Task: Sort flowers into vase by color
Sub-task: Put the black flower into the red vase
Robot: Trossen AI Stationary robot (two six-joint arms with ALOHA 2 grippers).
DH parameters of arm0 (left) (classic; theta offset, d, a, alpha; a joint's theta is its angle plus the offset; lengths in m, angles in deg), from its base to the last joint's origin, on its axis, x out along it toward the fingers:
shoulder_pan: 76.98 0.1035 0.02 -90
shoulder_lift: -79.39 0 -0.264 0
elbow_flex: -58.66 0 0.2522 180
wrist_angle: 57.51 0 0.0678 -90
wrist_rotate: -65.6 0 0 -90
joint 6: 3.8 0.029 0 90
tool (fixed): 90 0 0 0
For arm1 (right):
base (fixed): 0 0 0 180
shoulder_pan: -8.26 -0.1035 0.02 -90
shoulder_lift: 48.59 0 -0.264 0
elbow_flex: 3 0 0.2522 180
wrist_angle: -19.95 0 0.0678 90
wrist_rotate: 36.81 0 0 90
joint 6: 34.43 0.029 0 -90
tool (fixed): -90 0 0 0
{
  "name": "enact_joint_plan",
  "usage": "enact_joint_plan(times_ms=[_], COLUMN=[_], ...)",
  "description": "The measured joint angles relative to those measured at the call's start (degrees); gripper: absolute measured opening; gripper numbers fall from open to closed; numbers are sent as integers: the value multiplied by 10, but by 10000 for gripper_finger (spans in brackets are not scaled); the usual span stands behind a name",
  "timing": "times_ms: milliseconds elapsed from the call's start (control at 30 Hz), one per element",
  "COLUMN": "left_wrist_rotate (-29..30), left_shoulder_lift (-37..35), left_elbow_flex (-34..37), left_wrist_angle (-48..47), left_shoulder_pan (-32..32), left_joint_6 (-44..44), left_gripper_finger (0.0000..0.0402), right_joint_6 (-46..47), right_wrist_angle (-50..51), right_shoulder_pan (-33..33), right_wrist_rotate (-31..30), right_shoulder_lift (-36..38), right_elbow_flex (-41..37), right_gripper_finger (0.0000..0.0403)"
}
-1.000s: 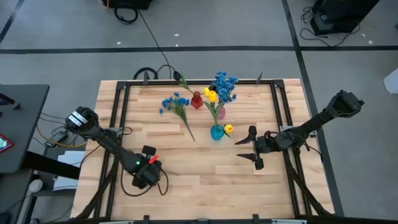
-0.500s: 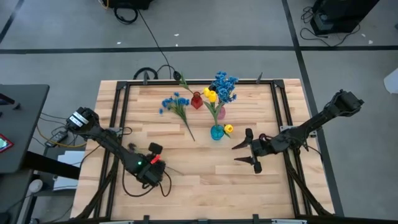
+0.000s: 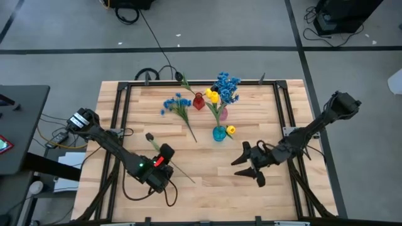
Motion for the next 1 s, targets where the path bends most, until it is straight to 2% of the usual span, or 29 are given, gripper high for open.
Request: enact_joint_plan(times_ms=[133,267,367,467,767,1000], left_wrist_rotate=[24,57,94,106,107,112], left_shoulder_lift=[0,0,0,-1,-1,-1], left_elbow_flex=[0,0,0,0,-1,-1], left_wrist_angle=[1,1,1,1,23,45], left_shoulder_pan=[0,0,3,15,47,54], left_joint_6=[6,18,19,21,49,80], left_gripper_finger=[17,17,17,17,17,17], right_joint_6=[1,-1,-22,-56,-108,-156], right_wrist_angle=[-54,-53,-46,-44,-33,20], right_shoulder_pan=[-29,-42,-42,-40,-28,-16], right_wrist_rotate=[-82,-141,-161,-180,-254,-265], right_shoulder_lift=[-53,-117,-173,-219,-286,-354], right_elbow_flex=[2,45,95,140,228,319], right_gripper_finger=[219,219,219,219,219,219])
